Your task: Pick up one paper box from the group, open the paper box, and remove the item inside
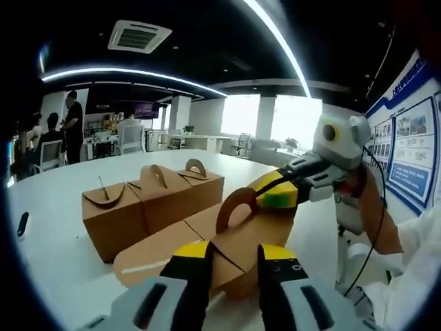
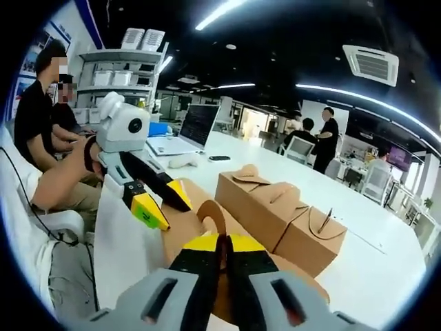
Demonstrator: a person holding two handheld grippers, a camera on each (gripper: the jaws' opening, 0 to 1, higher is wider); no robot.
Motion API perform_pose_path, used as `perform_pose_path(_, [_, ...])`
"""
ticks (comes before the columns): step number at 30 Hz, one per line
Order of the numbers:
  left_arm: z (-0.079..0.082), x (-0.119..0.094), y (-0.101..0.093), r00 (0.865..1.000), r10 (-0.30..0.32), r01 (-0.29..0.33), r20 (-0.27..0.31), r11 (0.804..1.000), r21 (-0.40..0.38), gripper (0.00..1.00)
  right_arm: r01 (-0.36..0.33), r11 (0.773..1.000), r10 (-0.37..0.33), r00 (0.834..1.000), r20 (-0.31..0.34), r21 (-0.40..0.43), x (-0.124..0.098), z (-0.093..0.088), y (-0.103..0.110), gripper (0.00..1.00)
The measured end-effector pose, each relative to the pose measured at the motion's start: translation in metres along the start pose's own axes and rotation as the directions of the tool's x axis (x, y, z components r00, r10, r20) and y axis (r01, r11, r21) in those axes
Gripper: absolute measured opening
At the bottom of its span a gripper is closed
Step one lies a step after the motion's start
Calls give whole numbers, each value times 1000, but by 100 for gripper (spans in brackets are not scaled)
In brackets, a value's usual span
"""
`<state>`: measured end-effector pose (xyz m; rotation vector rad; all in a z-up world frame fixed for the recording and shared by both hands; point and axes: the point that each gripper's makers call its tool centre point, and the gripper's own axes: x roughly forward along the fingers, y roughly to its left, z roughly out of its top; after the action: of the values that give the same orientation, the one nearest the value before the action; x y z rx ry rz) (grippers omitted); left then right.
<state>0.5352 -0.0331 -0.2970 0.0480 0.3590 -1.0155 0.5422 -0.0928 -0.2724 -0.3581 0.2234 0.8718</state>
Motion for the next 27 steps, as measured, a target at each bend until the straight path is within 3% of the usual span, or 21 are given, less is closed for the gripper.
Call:
perform_pose_path(9, [-1,2,-6,1000,-2,3,-17,999,48,30,-12,999,14,999,32,-39,-2,10,6,11])
perform_pose_path(13, [-1,2,-7,1000,-3,4,-18,999,49,30,23,997,-25,999,-26,-73,-4,1,3,11])
perform_pose_path(17, [-2,0,-6,1000,-4,5,-16,999,48,31,4,997,-10,997,-74,-79,-12,-15,8,13])
perform_pose_path(21, [-2,1,-6,1000,-10,11,-13,999,42,30,-15,999,11,993,-121,-29,-19,-30,4,19])
perform_pose_path(23, [-2,1,-8,1000,-11,11,-13,999,45,31,-40,999,43,993,-106,29,-20,-29,7,20])
perform_pose_path(27, [-2,1,-7,1000,-13,13,-10,999,41,30,-69,996,75,992,-99,62,-20,-30,10,23])
